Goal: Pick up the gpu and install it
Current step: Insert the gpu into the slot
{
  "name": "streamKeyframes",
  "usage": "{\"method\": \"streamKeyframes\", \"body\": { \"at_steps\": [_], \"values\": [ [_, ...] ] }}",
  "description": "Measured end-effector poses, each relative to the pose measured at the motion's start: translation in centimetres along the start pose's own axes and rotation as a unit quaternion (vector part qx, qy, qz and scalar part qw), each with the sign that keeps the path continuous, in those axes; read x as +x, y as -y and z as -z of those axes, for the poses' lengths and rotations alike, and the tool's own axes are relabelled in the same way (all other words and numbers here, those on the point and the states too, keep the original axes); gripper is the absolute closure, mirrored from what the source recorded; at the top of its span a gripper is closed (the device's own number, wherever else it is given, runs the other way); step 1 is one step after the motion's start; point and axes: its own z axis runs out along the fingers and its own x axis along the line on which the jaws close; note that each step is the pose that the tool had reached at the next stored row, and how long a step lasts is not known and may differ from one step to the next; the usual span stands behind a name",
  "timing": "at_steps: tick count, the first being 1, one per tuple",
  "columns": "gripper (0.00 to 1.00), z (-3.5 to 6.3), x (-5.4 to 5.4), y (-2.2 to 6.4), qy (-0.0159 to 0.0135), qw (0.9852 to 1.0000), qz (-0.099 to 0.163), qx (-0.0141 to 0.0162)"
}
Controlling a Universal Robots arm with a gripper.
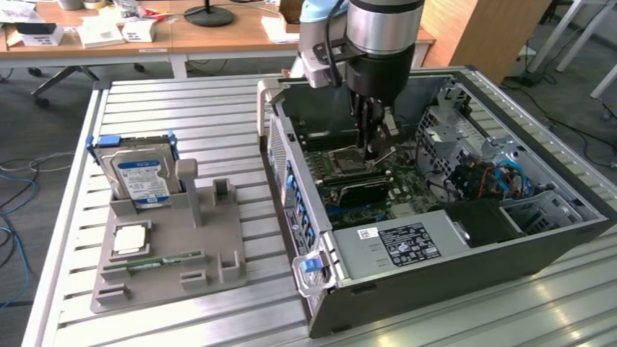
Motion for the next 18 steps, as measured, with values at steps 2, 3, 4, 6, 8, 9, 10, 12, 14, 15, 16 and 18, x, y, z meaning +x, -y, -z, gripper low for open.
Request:
{"method": "streamKeyframes", "body": {
  "at_steps": [2,3,4,6,8,9,10,12,14,15,16,18],
  "values": [
    [0.67,0.0,0.0,0.0,0.0,1.0,0.0,0.0],
    [0.67,0.0,0.0,0.0,0.0,1.0,0.0,0.0],
    [0.67,0.01,0.0,0.0,-0.0001,1.0,0.0,0.0],
    [0.67,0.01,0.0,0.0,-0.0001,1.0,0.0,0.0],
    [0.67,0.01,0.0,0.0,-0.0001,1.0,0.0,0.0],
    [0.67,0.01,0.0,0.0,-0.0001,1.0,0.0,0.0],
    [0.67,0.01,0.0,0.0,-0.0001,1.0,0.0,0.0],
    [0.67,0.01,0.0,0.0,-0.0001,1.0,0.0,-0.0001],
    [0.67,0.01,0.0,0.0,0.0,1.0,0.0,0.0],
    [0.67,0.01,0.0,0.0,-0.0001,1.0,0.0,0.0],
    [0.67,0.01,0.0,0.01,-0.0001,1.0,0.0,-0.0001],
    [0.67,0.01,0.0,0.08,-0.0007,1.0,0.0,-0.0065]
  ]
}}
